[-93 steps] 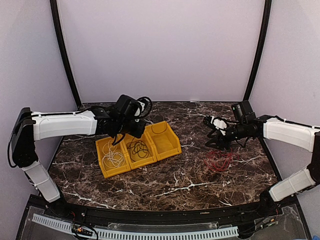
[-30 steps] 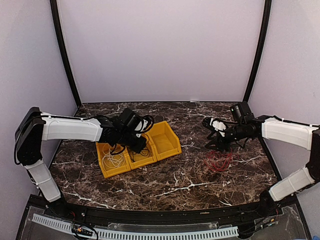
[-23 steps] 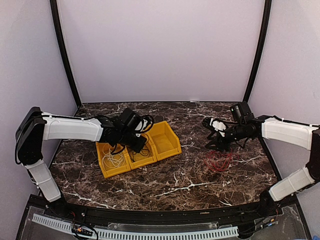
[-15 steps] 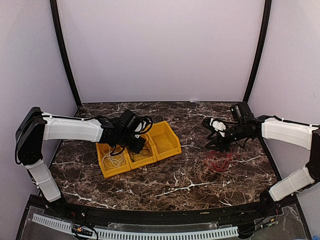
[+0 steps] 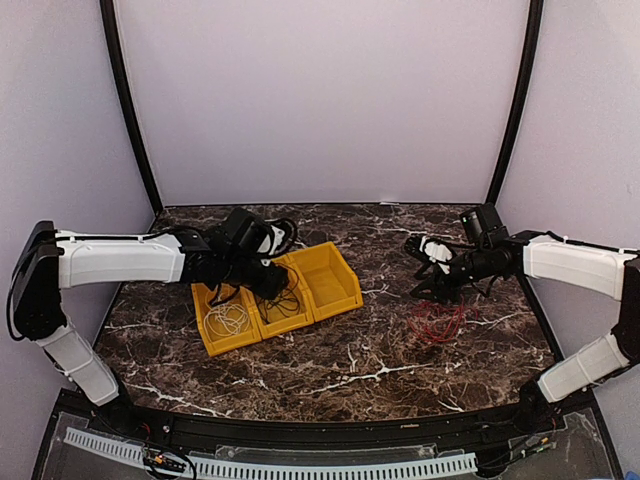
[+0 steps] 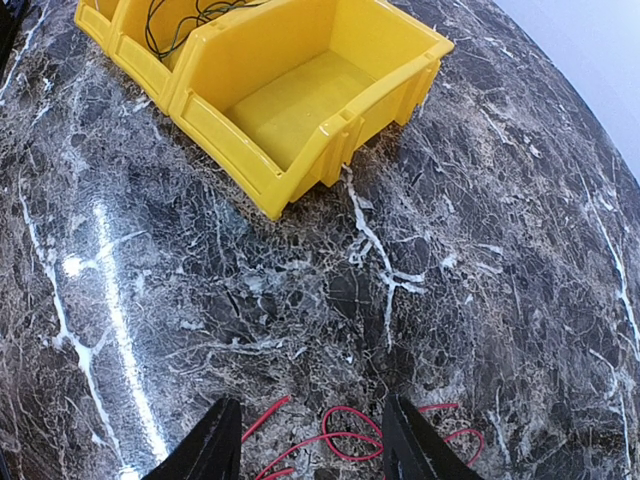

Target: Untangle the cables

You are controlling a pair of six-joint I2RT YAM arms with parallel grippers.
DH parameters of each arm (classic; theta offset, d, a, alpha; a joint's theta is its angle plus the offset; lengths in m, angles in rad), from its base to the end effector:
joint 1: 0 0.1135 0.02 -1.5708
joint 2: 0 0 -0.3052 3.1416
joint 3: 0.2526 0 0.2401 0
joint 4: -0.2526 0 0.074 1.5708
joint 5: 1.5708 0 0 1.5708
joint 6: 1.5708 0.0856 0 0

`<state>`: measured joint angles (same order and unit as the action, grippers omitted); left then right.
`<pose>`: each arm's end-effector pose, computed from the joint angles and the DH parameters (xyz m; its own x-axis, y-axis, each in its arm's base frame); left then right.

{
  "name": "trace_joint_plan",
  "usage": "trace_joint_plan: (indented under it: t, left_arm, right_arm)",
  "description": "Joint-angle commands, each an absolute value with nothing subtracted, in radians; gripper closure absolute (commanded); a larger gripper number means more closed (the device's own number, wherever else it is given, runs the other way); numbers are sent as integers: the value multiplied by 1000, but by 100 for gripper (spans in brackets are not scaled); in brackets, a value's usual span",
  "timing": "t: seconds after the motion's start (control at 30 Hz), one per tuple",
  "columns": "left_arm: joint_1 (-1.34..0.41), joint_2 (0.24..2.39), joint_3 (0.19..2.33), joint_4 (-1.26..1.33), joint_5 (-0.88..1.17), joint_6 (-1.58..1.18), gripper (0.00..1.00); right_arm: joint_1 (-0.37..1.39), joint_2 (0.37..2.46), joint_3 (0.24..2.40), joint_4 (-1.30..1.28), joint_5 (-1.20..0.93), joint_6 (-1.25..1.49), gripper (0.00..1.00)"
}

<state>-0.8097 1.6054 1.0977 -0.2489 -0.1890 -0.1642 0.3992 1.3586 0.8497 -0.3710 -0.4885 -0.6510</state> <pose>0.2722 -0.2625 0.2494 -0.5679 0.3635 -0.7385 0.5313 0.8472 0.0084 0.2454 0.1471 0.2357 -0.1899 -0.6609 -0.7261 -0.9225 0.3732 -0.0984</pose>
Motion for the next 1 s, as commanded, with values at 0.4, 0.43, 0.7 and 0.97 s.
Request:
trace_joint_plan:
  t: [0.4, 0.43, 0.7, 0.97]
  left_arm:
    - [-808, 1760, 1166, -207, -111, 19, 75]
    - [-808, 1760, 1165, -206, -119, 18, 84]
    - [-806, 1724, 1136, -265, -205, -139, 100]
    - [-806, 1705, 1085, -348, -194, -324, 100]
  right_arm:
    - [396, 1376, 853, -372, -479, -659, 50]
    - [397, 1376, 853, -372, -479, -660, 50]
    - [397, 1376, 854, -374, -477, -660, 50]
    - [397, 1377, 857, -376, -480, -660, 50]
